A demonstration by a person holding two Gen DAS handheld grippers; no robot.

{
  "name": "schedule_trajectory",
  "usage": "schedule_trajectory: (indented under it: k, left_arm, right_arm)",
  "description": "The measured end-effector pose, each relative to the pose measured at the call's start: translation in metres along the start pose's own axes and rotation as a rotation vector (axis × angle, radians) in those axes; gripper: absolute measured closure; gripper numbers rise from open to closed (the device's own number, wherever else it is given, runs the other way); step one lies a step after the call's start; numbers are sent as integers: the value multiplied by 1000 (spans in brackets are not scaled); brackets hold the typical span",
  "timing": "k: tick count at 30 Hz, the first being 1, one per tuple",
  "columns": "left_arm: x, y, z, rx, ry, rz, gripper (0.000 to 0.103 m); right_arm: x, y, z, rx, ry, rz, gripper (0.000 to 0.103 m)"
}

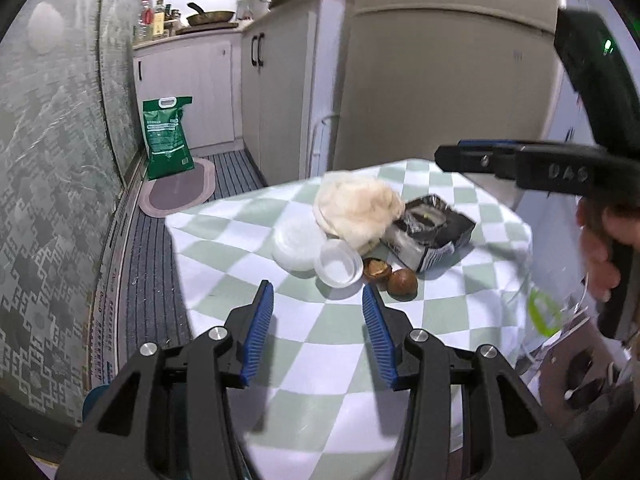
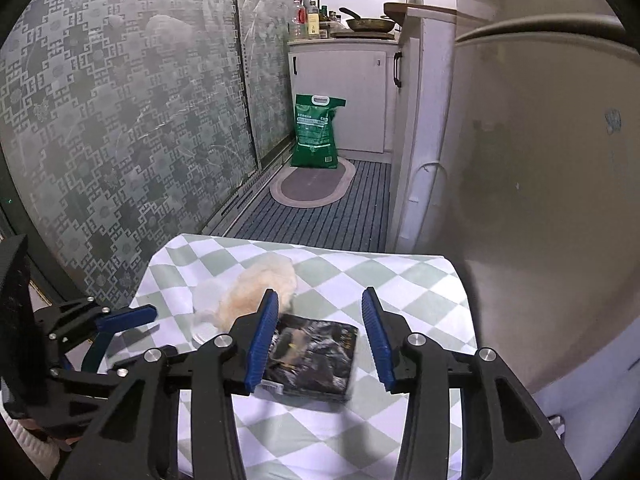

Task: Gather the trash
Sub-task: 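Move both grippers back to the table toward the black snack bag and clear lid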

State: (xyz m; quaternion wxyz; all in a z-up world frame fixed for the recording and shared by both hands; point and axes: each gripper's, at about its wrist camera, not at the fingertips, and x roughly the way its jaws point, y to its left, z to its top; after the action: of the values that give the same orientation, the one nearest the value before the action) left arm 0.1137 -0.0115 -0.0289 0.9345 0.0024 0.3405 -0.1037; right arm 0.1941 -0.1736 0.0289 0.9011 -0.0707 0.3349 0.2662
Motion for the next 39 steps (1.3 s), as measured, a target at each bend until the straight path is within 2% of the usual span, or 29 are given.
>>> schedule_trajectory:
  k: [5, 14, 20, 22, 24, 39]
  left_arm:
    - [14, -13, 3, 65, 30, 64, 57]
    - [26, -21, 11, 65, 56, 80, 58]
    - [33, -24, 17, 41, 64, 71, 58]
    - [35, -21, 17, 20, 70, 60, 61]
    - [36, -19, 18, 3, 74, 51, 70]
    - [21, -10, 10, -61, 50, -10, 70]
  right_arm:
    - [3, -8, -8, 15, 11, 21, 59]
    - [4, -16, -15, 30, 21, 44, 59]
    - [3, -17, -18, 30, 27, 64, 59]
    - [3, -16, -18, 26, 28, 70, 59]
    - [4, -15, -18, 24, 32, 82, 59]
    - [10, -10, -13, 36, 42, 100, 59]
